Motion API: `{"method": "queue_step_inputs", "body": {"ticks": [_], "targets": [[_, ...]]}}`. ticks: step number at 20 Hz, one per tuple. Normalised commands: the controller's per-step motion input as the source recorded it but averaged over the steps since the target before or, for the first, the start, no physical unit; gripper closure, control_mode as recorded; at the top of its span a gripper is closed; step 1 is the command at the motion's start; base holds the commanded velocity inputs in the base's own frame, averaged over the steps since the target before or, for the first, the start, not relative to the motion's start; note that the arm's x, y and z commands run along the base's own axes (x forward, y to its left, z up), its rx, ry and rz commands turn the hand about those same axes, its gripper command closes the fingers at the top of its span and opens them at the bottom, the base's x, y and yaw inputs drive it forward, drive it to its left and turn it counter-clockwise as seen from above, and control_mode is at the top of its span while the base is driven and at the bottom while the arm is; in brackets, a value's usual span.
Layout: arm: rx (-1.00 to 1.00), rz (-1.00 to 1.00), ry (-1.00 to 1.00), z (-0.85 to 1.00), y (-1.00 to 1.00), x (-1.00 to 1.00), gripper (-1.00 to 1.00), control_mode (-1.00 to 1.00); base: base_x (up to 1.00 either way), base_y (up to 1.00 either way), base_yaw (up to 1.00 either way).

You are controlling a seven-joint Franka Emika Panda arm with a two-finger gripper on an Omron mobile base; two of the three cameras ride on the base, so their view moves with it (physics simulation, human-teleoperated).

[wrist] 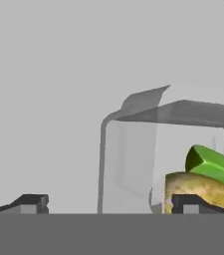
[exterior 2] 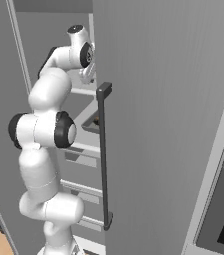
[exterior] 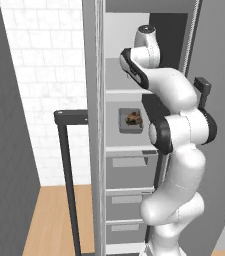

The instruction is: Take the meat container that has the steak and place it on the second highest rack of the freezer. Then take the vegetable container that has the lemon wedge and cucumber and place it on the highest rack of the freezer.

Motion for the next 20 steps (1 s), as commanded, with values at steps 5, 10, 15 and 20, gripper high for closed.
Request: {"method": "queue_step_inputs", "body": {"ticks": [5,10,15,20], "targets": [[0.00,0.00,0.13,0.00,0.00,0.47,-1.00,-1.00,0.00,0.00,0.00],[0.00,0.00,-0.38,0.00,0.00,-0.22,-1.00,-1.00,0.00,0.00,0.00],[0.00,0.00,-0.40,-0.07,0.00,-0.73,-1.00,-1.00,0.00,0.00,0.00],[0.00,0.00,-0.42,-0.29,0.00,-0.88,-1.00,-1.00,0.00,0.00,0.00]]}}
